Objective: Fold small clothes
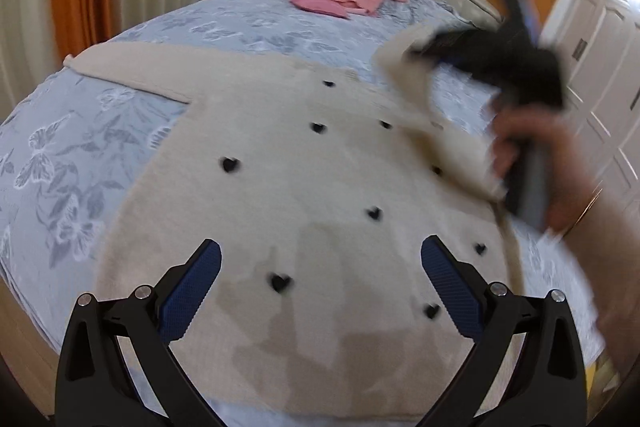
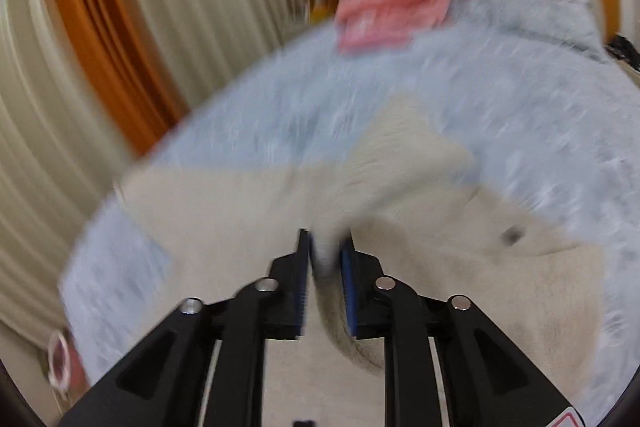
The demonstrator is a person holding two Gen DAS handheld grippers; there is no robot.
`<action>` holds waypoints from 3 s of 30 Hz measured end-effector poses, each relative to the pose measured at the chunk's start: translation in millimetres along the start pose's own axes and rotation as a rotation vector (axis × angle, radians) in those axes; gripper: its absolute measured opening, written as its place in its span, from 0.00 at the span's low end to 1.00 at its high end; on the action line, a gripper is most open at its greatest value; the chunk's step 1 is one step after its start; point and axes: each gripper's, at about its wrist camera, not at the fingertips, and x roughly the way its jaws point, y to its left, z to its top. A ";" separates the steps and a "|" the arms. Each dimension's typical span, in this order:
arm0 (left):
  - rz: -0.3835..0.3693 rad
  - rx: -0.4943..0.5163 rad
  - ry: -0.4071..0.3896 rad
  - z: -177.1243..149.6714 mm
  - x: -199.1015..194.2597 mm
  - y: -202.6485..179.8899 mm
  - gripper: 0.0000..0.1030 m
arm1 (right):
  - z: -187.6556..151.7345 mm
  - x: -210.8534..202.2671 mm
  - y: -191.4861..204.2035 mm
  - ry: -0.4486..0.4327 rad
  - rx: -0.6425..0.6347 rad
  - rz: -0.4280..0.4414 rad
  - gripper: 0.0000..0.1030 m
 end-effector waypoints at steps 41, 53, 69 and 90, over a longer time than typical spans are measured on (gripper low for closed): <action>-0.063 -0.247 0.140 125.8 215.4 44.1 0.13 | -127.5 -134.4 -194.8 -0.117 0.398 -0.291 0.60; -0.059 -0.211 0.089 119.5 211.9 37.5 0.17 | -63.6 -1.6 -273.8 0.136 0.614 -0.179 0.17; -0.073 -0.155 0.069 119.8 200.7 23.2 0.38 | -62.0 -58.6 -270.0 -0.038 0.581 -0.243 0.17; -0.057 -0.280 0.038 20.3 90.2 114.2 0.52 | -176.8 -93.8 -205.2 0.057 0.537 -0.366 0.24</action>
